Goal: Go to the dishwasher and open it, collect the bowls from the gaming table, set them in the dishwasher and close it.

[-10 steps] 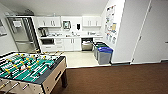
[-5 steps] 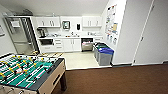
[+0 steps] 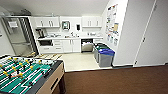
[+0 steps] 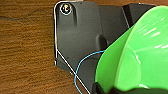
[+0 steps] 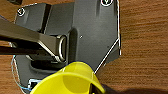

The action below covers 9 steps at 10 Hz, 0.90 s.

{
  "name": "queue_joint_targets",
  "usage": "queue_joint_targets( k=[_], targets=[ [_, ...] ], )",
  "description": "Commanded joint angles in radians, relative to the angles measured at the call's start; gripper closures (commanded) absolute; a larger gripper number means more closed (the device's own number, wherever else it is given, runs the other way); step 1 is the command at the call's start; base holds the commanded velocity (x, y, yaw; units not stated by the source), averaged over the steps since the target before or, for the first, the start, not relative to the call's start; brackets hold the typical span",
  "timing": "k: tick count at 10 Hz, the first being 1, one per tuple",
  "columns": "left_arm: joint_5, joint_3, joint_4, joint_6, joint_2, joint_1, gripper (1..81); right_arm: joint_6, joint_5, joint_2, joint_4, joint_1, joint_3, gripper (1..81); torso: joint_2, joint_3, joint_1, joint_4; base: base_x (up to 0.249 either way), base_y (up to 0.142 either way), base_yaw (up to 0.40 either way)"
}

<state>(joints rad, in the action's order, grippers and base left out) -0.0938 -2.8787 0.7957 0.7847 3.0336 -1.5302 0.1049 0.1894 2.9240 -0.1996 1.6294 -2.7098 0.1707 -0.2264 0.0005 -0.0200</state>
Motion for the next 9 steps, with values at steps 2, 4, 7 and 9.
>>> queue_joint_targets(
  k=[2,4,7,9],
  targets=[
    [0.042,-0.004,-0.004,-0.002,-0.005,0.04,81.1,-0.004,-0.048,-0.012,-0.009,-0.028,-0.005,81.1,0.0,0.0,0.0,0.0,0.167,0.0,0.0],
    [0.042,-0.004,-0.006,-0.002,-0.005,0.04,81.1,-0.004,-0.05,-0.01,-0.009,-0.028,-0.005,81.1,0.0,0.0,0.001,0.0,0.163,0.0,0.0],
    [0.042,-0.004,-0.006,-0.002,-0.004,0.04,81.1,-0.004,-0.05,-0.01,-0.009,-0.033,-0.005,81.1,0.0,0.0,0.0,0.0,0.158,0.0,0.0],
    [0.042,-0.004,-0.006,-0.002,-0.002,0.04,81.1,-0.004,-0.05,-0.009,-0.009,-0.035,-0.005,81.1,0.0,0.0,0.0,0.0,0.157,0.0,0.0]
  ],
)
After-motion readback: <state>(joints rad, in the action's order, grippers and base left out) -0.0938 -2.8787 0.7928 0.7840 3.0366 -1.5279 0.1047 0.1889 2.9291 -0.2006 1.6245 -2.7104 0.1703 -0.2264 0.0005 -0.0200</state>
